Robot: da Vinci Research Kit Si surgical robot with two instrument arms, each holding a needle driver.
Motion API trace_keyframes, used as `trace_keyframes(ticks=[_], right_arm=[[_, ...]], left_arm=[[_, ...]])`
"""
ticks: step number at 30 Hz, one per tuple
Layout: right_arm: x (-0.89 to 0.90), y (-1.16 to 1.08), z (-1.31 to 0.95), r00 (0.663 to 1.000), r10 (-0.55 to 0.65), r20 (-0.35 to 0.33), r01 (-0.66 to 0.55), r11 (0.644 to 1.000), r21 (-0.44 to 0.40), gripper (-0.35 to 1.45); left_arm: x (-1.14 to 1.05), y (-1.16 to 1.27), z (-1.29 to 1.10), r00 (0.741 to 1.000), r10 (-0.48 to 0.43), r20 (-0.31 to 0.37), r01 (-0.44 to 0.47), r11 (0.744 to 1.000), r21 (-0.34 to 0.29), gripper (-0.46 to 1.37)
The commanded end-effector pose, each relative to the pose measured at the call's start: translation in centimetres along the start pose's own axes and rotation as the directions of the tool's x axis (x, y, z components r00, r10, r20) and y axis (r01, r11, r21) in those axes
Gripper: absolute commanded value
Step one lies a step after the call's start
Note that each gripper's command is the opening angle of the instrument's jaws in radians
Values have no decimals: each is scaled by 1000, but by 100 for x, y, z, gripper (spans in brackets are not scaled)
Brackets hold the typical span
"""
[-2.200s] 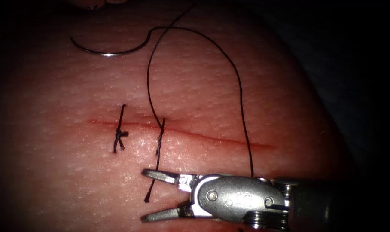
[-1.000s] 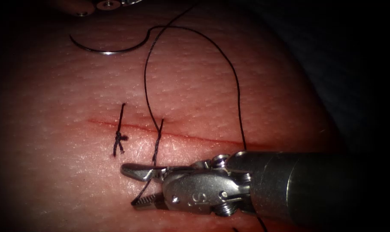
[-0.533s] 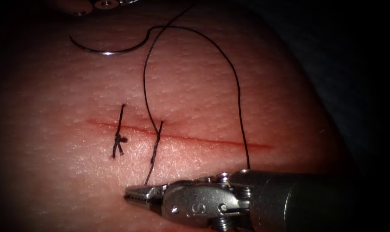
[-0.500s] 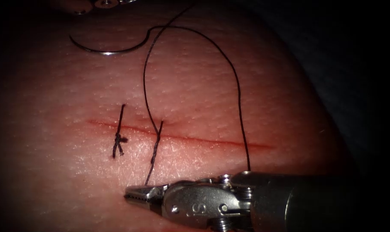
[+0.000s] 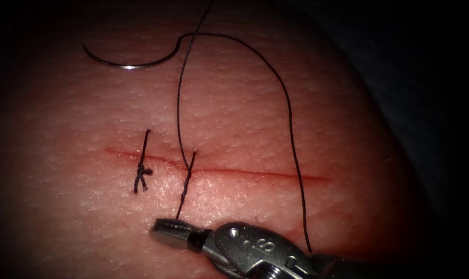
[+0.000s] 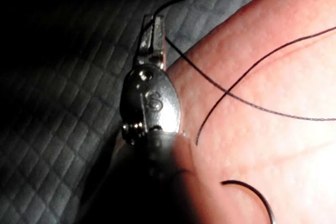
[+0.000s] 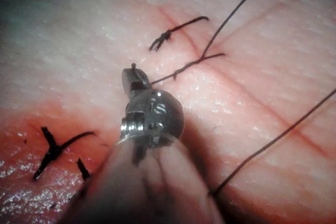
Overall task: Wound Closure
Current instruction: Tension the knot by pulling down with the right and up with the left driver
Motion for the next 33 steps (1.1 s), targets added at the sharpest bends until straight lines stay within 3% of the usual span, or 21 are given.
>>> trace_keyframes(ticks=[1, 7, 13, 20, 23, 28, 31, 33], right_arm=[[-2, -4, 1, 997, 75, 8, -75, 997, 27, -35], [-14, -23, 3, 985, 162, 66, -167, 984, 69, -35], [-35, -33, 12, 972, 192, 138, -200, 979, 49, -35], [-36, -29, 13, 971, 193, 138, -201, 979, 45, -35], [-29, -27, 10, 973, 206, 107, -210, 977, 35, -35], [0, -10, -1, 993, 100, -59, -96, 992, 78, -35], [3, -4, -4, 996, 60, -69, -55, 995, 81, -35], [4, -4, -4, 996, -38, -83, 45, 996, 79, -35]], left_arm=[[-1, -6, 2, 1000, 7, 5, -7, 1000, 9, -35], [-4, -25, 12, 1000, 21, 8, -21, 999, 35, -35], [-7, -44, 23, 999, 43, 18, -44, 997, 58, -35], [-10, -51, 25, 999, 49, 20, -50, 997, 66, -35], [-10, -49, 24, 999, 50, 20, -51, 997, 65, -35], [-6, -33, 23, 999, 50, 20, -51, 997, 65, -35], [-3, -23, 22, 998, 56, 14, -57, 997, 55, -35], [-1, -16, 19, 998, 56, 14, -56, 997, 48, -35]])
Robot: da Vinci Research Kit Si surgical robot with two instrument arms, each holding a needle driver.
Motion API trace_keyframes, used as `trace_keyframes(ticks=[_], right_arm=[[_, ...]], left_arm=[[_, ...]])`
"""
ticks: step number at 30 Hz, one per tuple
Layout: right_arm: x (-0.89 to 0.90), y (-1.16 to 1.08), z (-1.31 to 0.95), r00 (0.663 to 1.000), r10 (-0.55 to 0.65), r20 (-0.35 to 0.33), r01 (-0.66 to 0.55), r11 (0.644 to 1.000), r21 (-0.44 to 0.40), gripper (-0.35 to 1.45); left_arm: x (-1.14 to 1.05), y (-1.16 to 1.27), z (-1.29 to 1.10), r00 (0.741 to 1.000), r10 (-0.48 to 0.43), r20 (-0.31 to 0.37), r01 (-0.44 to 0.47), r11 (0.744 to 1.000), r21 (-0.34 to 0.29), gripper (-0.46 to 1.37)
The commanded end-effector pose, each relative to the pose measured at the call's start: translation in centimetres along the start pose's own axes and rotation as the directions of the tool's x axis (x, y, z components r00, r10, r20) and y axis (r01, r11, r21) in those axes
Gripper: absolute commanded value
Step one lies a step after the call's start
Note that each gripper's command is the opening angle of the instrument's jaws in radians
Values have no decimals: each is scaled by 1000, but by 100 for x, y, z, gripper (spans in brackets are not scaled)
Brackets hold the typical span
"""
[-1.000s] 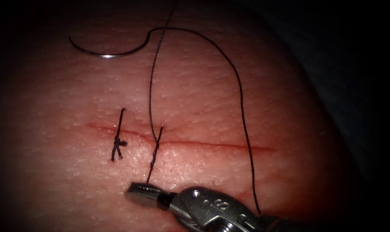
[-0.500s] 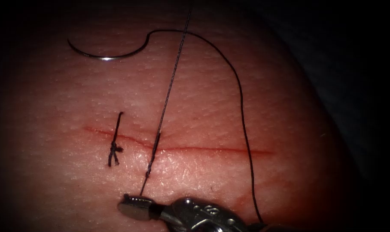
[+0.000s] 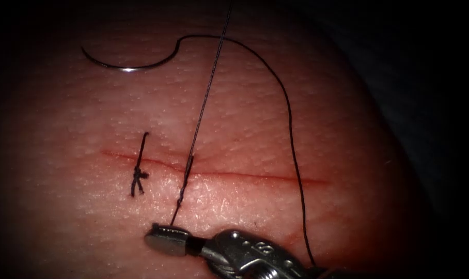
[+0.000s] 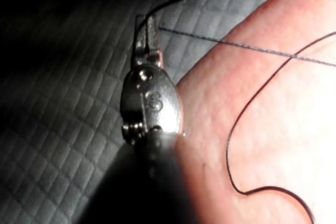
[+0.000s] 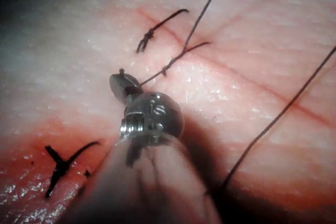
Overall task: Wound Closure
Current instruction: Tension the knot by pulling down with the right and up with the left driver, then wrap the suture clockwise around the right gripper one time
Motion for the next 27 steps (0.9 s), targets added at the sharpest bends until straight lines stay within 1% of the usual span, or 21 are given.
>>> trace_keyframes(ticks=[1, 2, 3, 4, 5, 6, 7, 8, 11, 14, 15, 17, 18, 20, 21, 22, 23, 24, 25, 27], right_arm=[[-4, 0, 1, 994, -112, -12, 112, 994, 13, -12], [-3, 0, 1, 987, -158, -23, 158, 987, 32, 13], [-3, -1, 0, 980, -196, -39, 198, 979, 50, 28], [-2, -2, 0, 974, -217, -59, 220, 974, 58, 60], [-1, -2, 0, 974, -214, -72, 219, 974, 64, 86], [0, -3, 0, 971, -222, -92, 229, 971, 71, 106], [1, -4, -1, 965, -244, -102, 251, 965, 73, 109], [4, -4, -1, 953, -279, -118, 289, 954, 74, 118], [8, -3, -2, 937, -327, -122, 336, 939, 66, 124], [13, -2, -5, 919, -373, -125, 382, 922, 60, 125], [16, -1, -7, 903, -409, -127, 419, 906, 56, 125], [20, 1, -11, 894, -429, -127, 438, 898, 53, 128], [22, 2, -13, 882, -454, -128, 463, 885, 51, 130], [26, 3, -17, 857, -498, -130, 507, 861, 47, 125], [30, 3, -20, 824, -551, -132, 559, 828, 40, 124], [33, 4, -22, 801, -583, -133, 592, 805, 35, 123], [36, 5, -24, 770, -623, -135, 632, 775, 29, 119], [39, 6, -25, 760, -636, -134, 644, 765, 26, 115], [41, 7, -26, 757, -639, -134, 648, 762, 24, 114], [50, 12, -28, 760, -635, -135, 643, 766, 19, 108]], left_arm=[[2, 4, -3, 1000, -6, -3, 6, 1000, -10, -35], [3, 8, -5, 1000, -12, -4, 12, 1000, -14, -35], [5, 11, -8, 1000, -18, -6, 18, 1000, -17, -35], [6, 15, -11, 1000, -30, -10, 30, 999, -23, -35], [7, 18, -13, 999, -36, -10, 36, 999, -29, -35], [9, 22, -17, 999, -42, -14, 42, 998, -37, -35], [11, 26, -21, 999, -48, -15, 47, 998, -41, -35], [13, 31, -27, 998, -54, -16, 54, 997, -51, -35], [16, 37, -38, 998, -67, -18, 66, 996, -67, -35], [18, 42, -48, 997, -79, -21, 78, 994, -79, -35], [19, 44, -53, 996, -85, -22, 83, 993, -84, -35], [20, 48, -59, 995, -97, -24, 94, 991, -92, -35], [21, 52, -63, 994, -102, -24, 99, 990, -96, -35], [22, 58, -68, 994, -107, -26, 104, 989, -103, -35], [23, 64, -72, 993, -117, -26, 114, 988, -108, -35], [24, 68, -75, 993, -116, -27, 113, 987, -111, -35], [25, 73, -78, 992, -121, -28, 117, 986, -116, -35], [26, 78, -81, 992, -126, -30, 122, 985, -121, -35], [27, 80, -82, 992, -126, -32, 121, 985, -125, -35], [29, 92, -89, 990, -135, -36, 129, 982, -136, -35]])
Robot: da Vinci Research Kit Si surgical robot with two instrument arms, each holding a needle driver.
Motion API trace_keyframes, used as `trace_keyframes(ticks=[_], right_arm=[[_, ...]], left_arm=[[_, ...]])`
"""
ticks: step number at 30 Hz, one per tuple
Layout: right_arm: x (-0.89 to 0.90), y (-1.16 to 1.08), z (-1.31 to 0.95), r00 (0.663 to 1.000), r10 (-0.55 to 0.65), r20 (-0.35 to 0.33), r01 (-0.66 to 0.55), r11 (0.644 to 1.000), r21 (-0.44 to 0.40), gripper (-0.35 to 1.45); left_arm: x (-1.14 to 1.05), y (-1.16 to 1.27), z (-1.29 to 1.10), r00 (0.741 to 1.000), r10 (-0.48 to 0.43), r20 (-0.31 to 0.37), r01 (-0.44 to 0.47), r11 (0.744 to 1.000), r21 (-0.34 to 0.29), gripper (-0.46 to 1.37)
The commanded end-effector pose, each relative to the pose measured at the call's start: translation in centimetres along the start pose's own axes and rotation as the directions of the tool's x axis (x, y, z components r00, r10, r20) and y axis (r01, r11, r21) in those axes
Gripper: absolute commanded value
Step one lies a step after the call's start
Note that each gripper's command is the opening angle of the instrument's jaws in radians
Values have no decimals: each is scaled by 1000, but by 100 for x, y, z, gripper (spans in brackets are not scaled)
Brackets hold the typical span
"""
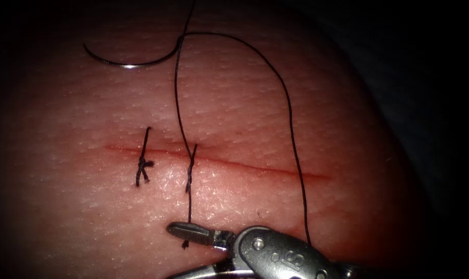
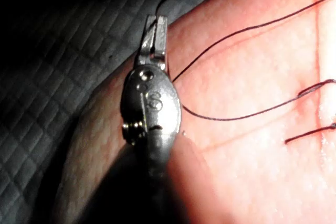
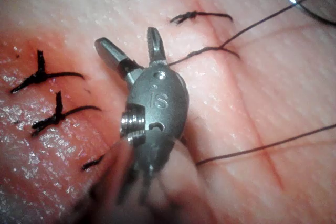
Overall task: Wound Closure
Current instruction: Wrap the suture clockwise around the right gripper one time
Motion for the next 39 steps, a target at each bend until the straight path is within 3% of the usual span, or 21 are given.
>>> trace_keyframes(ticks=[1, 5, 6, 7, 8, 9, 18, 26, 39], right_arm=[[1, 3, 0, 1000, 5, 2, -5, 1000, -1, 104], [4, 22, -2, 1000, 16, 8, -16, 1000, -10, 66], [3, 28, -2, 1000, 22, 11, -22, 1000, -12, 38], [3, 31, -2, 1000, 22, 14, -21, 1000, -13, 28], [2, 33, -2, 1000, 22, 17, -21, 1000, -10, 8], [1, 38, -3, 1000, 21, 20, -20, 1000, -10, -35], [-1, 51, -1, 999, 26, 21, -26, 1000, -13, -35], [-3, 58, 3, 998, -4, 62, 3, 1000, 14, -35], [-14, 78, 10, 995, -20, 93, 17, 999, 32, -35]], left_arm=[[0, 4, -1, 1000, 0, 3, 0, 1000, -17, -35], [0, 27, -10, 1000, -15, 5, 15, 999, -34, -35], [-1, 35, -14, 1000, -17, 4, 17, 999, -39, -35], [-1, 38, -15, 1000, -22, 4, 22, 999, -42, -35], [-2, 41, -17, 1000, -26, 4, 26, 999, -43, -35], [-3, 49, -20, 999, -33, 8, 33, 998, -52, -35], [-20, 85, -36, 996, -79, 34, 81, 994, -74, -35], [-36, 111, -35, 994, -94, 60, 99, 991, -85, -35], [-32, 126, -27, 994, -87, 64, 92, 993, -76, -35]])
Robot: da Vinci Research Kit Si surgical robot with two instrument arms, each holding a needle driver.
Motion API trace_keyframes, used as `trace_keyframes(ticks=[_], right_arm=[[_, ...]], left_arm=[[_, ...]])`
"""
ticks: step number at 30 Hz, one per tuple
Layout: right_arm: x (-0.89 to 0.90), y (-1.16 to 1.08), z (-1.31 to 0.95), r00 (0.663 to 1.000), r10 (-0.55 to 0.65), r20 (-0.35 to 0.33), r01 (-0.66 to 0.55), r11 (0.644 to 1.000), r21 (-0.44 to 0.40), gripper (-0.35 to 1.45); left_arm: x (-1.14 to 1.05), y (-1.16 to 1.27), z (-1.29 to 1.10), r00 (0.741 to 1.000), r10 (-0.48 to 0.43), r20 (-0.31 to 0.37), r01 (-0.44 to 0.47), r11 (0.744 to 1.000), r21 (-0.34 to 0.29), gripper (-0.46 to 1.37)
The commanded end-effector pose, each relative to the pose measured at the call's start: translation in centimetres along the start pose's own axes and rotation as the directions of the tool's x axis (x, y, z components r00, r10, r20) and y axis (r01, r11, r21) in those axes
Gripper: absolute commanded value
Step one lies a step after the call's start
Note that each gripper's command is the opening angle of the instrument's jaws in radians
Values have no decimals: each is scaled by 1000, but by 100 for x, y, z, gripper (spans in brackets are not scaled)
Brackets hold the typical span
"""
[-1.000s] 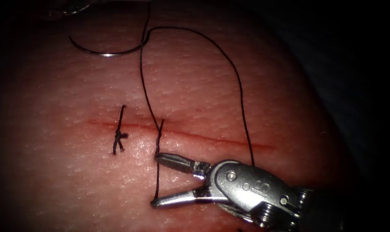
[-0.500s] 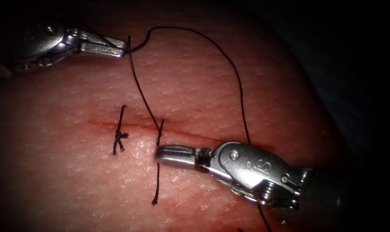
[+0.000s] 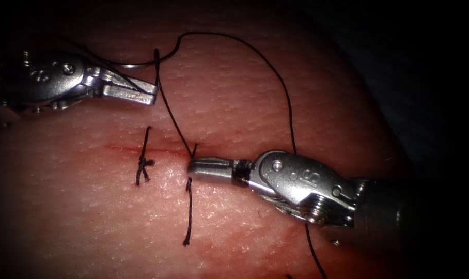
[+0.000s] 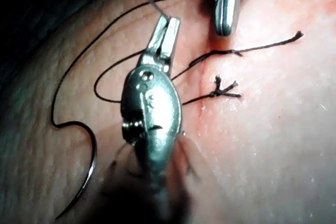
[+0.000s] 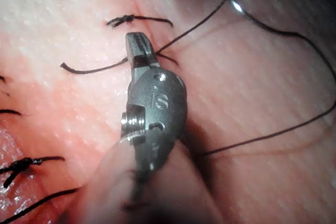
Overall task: Wound Closure
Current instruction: Wrap the suture clockwise around the right gripper one time
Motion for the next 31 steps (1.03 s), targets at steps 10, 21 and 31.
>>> trace_keyframes(ticks=[10, 21, 31], right_arm=[[-3, 5, -1, 1000, -9, 9, 9, 1000, -3, -35], [2, 9, -12, 1000, -5, 14, 5, 1000, 8, -35], [1, 7, -12, 1000, -5, 11, 5, 1000, 9, -35]], left_arm=[[5, 14, 3, 1000, 12, -13, -11, 1000, 15, -35], [12, 31, 2, 999, 32, -13, -31, 999, 37, -35], [15, 30, 2, 999, 41, -20, -41, 998, 42, -35]])
